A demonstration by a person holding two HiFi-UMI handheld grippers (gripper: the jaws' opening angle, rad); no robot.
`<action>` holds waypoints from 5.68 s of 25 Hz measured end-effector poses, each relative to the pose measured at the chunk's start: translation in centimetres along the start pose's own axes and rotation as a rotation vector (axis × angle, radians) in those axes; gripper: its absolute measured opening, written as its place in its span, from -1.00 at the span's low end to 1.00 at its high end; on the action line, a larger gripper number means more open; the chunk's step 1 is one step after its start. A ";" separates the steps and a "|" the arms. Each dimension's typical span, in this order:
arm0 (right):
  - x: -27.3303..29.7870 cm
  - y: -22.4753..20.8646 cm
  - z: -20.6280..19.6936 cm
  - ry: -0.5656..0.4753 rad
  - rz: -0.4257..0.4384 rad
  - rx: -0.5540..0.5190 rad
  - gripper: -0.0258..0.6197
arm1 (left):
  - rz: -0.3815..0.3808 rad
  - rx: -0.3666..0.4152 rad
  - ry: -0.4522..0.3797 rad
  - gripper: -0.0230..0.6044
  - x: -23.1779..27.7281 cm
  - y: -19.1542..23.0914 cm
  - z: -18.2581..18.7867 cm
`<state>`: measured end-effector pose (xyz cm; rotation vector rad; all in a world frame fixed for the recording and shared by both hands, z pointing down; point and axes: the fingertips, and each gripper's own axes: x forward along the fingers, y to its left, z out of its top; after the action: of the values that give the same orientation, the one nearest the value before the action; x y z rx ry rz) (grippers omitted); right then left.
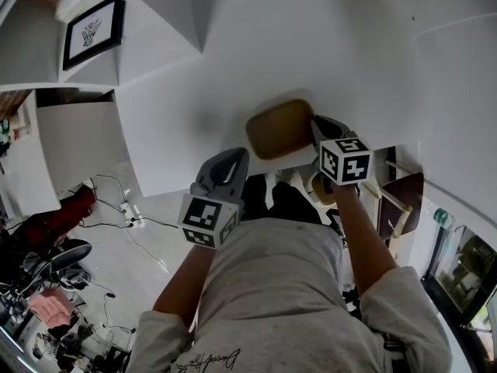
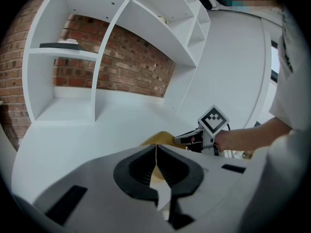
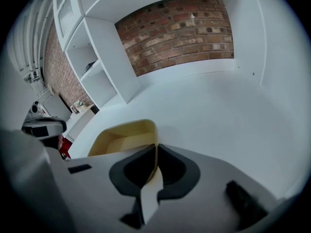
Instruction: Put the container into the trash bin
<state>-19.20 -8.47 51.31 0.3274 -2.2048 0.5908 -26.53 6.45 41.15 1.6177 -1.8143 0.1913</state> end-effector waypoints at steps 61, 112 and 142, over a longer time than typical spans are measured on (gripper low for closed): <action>-26.2 -8.5 -27.6 -0.265 -0.426 0.657 -0.81 | -0.609 0.441 0.192 -0.87 3.0 -26.8 -6.8; -29.8 -9.0 -40.3 -0.335 -0.584 0.986 -0.81 | -0.801 0.632 0.333 -0.87 6.0 -33.5 -12.3; -23.6 -14.5 -44.8 -0.277 -0.579 1.051 -0.81 | -0.823 0.625 0.420 -0.87 13.1 -32.5 -17.6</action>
<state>30.98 3.01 62.71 1.5892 -1.7048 1.3704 10.45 -1.84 51.31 2.3882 -0.6960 0.6971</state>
